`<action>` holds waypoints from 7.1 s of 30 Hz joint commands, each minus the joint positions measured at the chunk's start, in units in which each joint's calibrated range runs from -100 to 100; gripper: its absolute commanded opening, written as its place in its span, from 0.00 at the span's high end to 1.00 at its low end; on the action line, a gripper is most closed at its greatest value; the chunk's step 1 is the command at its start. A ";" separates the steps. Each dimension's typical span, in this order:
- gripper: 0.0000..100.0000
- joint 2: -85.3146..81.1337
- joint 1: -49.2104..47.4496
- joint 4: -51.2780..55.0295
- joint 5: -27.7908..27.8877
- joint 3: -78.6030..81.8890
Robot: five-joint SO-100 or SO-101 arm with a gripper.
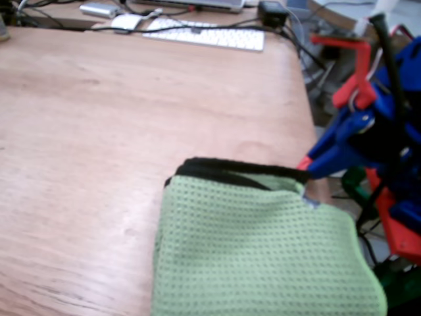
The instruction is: Clean the table
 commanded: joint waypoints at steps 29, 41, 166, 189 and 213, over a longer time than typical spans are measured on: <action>0.99 0.58 -0.21 -0.91 -0.63 -10.67; 0.99 0.58 -0.21 -0.91 -0.15 -22.27; 0.99 143.89 8.25 -8.30 11.14 -135.91; 0.99 154.87 67.65 -7.64 16.90 -136.10; 0.99 123.91 -2.91 12.56 16.07 -180.46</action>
